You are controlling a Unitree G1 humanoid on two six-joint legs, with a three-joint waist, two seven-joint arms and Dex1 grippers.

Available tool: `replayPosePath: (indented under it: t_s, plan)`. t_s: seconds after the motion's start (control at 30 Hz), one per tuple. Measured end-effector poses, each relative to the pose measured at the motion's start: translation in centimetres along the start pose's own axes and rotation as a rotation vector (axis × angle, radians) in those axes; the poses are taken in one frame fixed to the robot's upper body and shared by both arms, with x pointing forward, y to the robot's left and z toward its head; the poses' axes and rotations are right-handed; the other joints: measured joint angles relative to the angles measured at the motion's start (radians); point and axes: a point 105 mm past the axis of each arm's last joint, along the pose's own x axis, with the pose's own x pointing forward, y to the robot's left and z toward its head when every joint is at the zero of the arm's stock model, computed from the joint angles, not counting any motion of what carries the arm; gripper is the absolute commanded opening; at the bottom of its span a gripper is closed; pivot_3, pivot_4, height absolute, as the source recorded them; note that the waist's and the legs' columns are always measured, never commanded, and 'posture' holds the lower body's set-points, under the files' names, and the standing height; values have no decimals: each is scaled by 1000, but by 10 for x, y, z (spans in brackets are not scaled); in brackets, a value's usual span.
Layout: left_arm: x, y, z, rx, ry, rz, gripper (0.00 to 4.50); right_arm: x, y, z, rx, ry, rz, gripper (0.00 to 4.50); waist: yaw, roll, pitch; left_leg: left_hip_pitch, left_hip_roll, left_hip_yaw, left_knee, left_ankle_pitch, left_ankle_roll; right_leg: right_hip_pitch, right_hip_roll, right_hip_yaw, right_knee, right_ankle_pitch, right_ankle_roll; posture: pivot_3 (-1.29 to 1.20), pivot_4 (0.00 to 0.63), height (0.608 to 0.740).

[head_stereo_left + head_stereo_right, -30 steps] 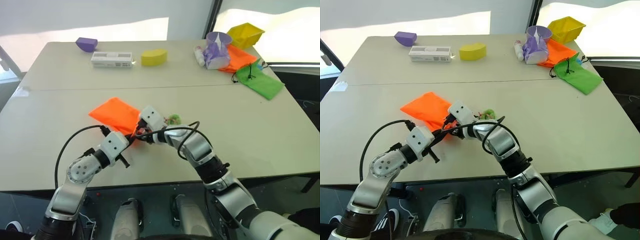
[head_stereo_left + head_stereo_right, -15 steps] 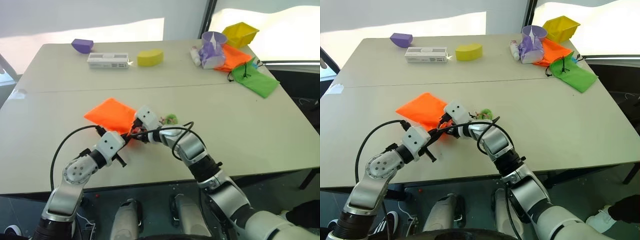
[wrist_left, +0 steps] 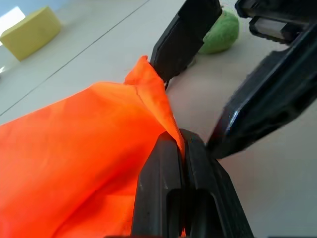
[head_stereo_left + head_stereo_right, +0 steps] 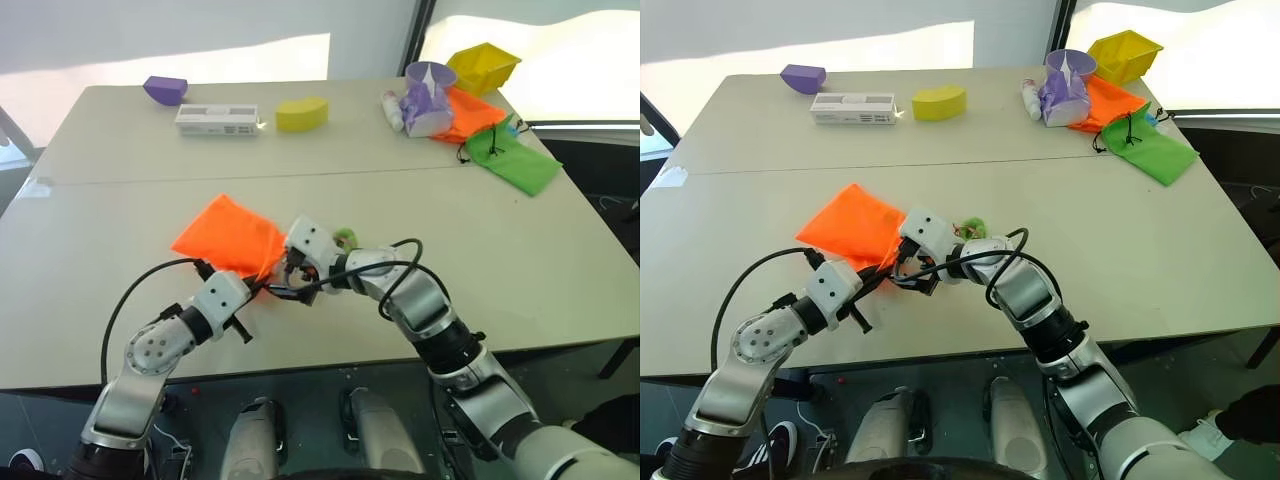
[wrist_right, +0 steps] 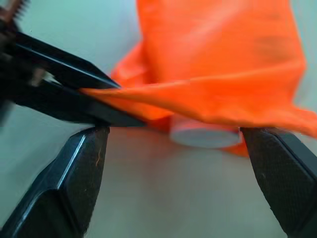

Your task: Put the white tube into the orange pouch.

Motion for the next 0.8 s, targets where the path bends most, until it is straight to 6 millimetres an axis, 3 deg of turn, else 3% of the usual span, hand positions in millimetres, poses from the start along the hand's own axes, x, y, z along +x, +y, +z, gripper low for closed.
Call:
replayPosePath:
  t_s: [0.17,0.4,0.53,0.63,0.8]
  plan:
    - [-1,-1,-3,0,13,-6,0,-20,-13,-4,-27,10,-20,4419,1,0,0,0,-1,0,0,0,0,0,-1,0,0,0,0,0,150,740]
    - [-9,0,-9,25,36,-24,0,-54,-62,0,-146,-21,-204,4419,0,0,0,0,-1,0,0,0,0,0,-1,0,-1,0,0,0,150,740]
    - [-13,7,-15,33,57,-7,0,-73,-90,-20,-212,57,-292,4419,1,0,0,0,-1,1,0,0,0,0,-1,0,-1,0,0,0,150,740]
    - [-14,9,-17,43,61,-8,0,-72,-93,-33,-189,84,-276,4419,-2,0,0,0,-1,1,0,0,0,0,0,1,-1,0,0,0,150,740]
    - [-14,9,-18,45,64,-17,0,-52,-86,-41,-165,76,-237,4419,0,0,0,0,0,0,0,0,0,0,2,1,-1,0,0,0,150,740]
